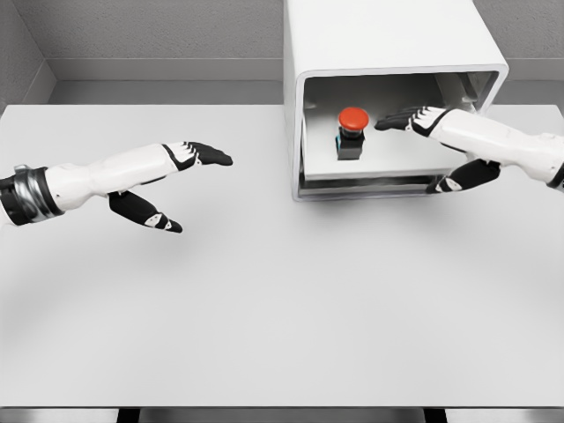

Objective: Slide open multi-storey tabletop storage cabinets and put open load switch and slide close multi-storey tabletop storage cabinets

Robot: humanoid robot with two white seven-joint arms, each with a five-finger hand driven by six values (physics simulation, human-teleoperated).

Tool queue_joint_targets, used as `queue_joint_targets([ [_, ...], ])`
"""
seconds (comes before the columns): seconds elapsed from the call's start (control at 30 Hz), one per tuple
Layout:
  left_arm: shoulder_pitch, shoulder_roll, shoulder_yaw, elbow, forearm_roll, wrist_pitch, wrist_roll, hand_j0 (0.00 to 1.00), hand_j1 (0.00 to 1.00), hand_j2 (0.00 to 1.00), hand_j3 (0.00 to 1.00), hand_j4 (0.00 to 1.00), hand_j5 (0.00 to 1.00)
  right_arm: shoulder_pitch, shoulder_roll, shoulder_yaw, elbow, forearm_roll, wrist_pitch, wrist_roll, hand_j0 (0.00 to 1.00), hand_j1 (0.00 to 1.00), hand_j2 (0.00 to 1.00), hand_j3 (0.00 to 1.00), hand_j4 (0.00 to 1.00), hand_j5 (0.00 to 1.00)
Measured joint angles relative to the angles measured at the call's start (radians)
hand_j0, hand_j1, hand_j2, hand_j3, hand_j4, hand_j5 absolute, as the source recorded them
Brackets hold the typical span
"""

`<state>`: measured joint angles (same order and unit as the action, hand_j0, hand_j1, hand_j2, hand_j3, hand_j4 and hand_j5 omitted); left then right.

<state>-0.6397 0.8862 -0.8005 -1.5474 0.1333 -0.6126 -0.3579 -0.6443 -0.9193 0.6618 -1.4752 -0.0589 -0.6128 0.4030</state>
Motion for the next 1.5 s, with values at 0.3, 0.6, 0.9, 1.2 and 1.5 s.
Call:
queue_joint_targets([
  [0.3, -0.002, -0.025, 0.0, 0.0, -0.001, 0.0, 0.0, 1.0, 1.0, 1.0, 1.0, 1.0, 1.0, -0.029, 0.027, 0.008, 0.048, 0.0, 0.0, 0.018, 1.0, 1.0, 1.0, 1.0, 1.0, 1.0],
  [0.6, -0.002, -0.032, -0.001, 0.0, -0.002, 0.0, -0.001, 1.0, 1.0, 1.0, 1.0, 1.0, 1.0, -0.066, 0.076, 0.02, 0.126, 0.003, 0.0, 0.029, 1.0, 1.0, 1.0, 1.0, 1.0, 1.0],
  [0.9, -0.001, -0.032, -0.001, 0.0, -0.002, 0.0, -0.001, 1.0, 1.0, 1.0, 1.0, 1.0, 1.0, -0.087, 0.115, 0.024, 0.192, 0.004, 0.0, 0.067, 1.0, 1.0, 1.0, 1.0, 1.0, 1.0],
  [1.2, 0.0, -0.031, 0.0, -0.002, -0.002, 0.0, -0.001, 1.0, 1.0, 1.0, 1.0, 1.0, 1.0, -0.11, 0.151, 0.028, 0.264, 0.005, 0.0, 0.094, 1.0, 1.0, 1.0, 1.0, 1.0, 1.0],
  [1.5, 0.0, -0.029, 0.005, -0.017, -0.002, 0.002, -0.001, 1.0, 1.0, 1.0, 1.0, 1.0, 1.0, -0.124, 0.162, 0.029, 0.295, 0.005, -0.024, 0.129, 1.0, 1.0, 1.0, 1.0, 1.0, 1.0],
])
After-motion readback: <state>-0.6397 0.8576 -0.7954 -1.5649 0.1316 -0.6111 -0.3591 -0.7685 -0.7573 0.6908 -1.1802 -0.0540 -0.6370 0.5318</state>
